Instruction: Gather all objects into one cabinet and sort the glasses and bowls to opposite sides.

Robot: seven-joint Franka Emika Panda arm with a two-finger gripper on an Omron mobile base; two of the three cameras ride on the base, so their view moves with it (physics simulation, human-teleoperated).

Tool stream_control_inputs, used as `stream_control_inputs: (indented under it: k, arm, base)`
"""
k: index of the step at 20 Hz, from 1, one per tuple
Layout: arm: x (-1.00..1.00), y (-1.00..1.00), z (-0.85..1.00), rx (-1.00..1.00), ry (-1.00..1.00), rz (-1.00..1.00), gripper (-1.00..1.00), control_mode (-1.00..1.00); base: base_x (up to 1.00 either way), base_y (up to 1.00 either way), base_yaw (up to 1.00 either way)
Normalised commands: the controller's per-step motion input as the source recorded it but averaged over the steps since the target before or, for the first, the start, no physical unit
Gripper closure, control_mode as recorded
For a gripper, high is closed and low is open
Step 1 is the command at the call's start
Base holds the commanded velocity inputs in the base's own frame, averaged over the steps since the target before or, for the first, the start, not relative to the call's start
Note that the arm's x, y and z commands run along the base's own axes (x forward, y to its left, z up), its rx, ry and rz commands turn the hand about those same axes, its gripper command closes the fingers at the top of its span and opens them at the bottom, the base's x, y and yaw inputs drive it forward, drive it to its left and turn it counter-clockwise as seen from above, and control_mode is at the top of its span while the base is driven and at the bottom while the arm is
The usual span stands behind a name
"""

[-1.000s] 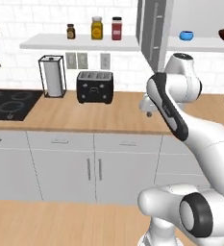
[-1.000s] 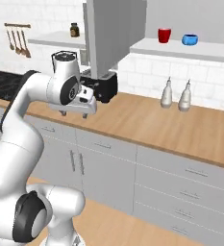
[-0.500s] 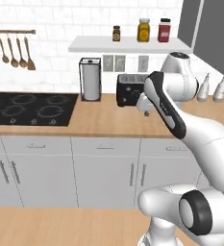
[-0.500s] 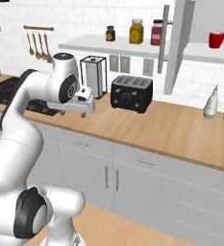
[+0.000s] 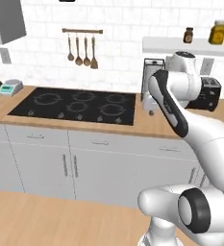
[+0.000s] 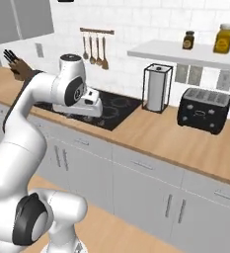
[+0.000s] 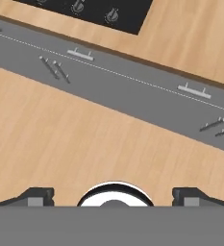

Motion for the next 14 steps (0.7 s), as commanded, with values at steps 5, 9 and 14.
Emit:
stream_control_inputs:
  k: [5,9,14]
  arm:
    - [0.0,0.0,0.0,0.0,0.0,0.0,-1.0,1.0]
    - [0.0,0.0,0.0,0.0,0.0,0.0,-1.0,1.0]
    - [0.0,0.0,0.0,0.0,0.0,0.0,-1.0,1.0]
  base:
    - [0.0,1.0,0.44]
    - [0.22,1.0,0.21]
    - [0.18,1.0,0.25]
